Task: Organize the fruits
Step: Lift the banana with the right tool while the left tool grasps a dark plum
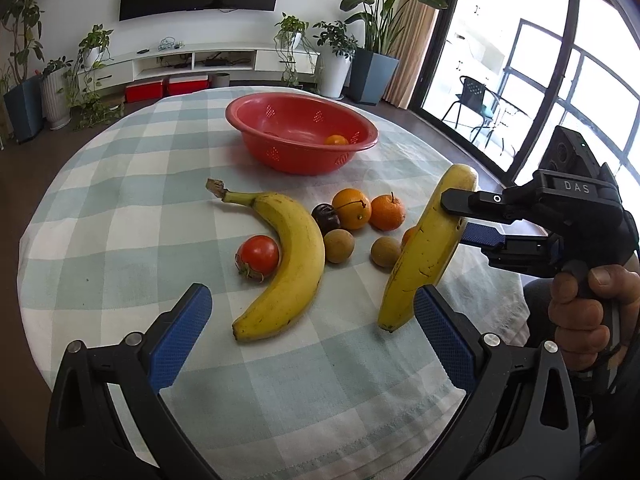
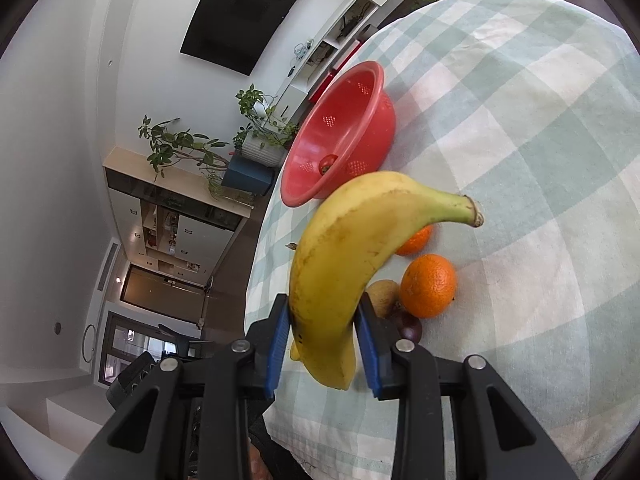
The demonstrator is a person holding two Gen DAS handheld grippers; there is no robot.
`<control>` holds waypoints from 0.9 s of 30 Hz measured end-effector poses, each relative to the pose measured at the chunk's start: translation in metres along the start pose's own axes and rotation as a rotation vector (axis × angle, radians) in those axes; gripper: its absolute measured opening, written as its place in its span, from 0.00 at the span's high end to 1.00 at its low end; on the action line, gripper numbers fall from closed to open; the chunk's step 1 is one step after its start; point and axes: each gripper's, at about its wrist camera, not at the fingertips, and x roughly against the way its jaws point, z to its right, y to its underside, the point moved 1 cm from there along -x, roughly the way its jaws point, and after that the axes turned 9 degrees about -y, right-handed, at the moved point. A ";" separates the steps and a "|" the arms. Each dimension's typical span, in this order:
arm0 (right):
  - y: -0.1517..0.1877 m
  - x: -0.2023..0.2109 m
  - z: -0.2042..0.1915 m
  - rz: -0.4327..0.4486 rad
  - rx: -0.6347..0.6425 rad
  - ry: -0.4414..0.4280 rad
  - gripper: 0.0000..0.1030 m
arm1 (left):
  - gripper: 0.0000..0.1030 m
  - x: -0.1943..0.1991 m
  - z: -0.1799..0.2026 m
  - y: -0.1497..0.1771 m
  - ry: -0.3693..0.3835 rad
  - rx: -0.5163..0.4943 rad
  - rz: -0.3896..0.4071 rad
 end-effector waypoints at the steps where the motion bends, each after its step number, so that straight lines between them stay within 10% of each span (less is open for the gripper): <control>1: -0.001 0.003 -0.001 0.005 0.000 -0.008 0.66 | 0.01 0.000 0.003 -0.002 0.002 -0.014 0.000; 10: -0.019 0.076 0.007 0.143 -0.011 -0.027 0.66 | 0.04 -0.014 0.055 -0.015 0.059 -0.178 -0.030; 17: -0.030 0.117 0.014 0.237 -0.013 -0.027 0.66 | 0.38 -0.051 0.104 -0.020 0.068 -0.365 -0.147; 27: -0.026 0.116 0.030 0.216 -0.048 -0.058 0.66 | 0.56 -0.085 0.124 -0.018 -0.020 -0.277 -0.238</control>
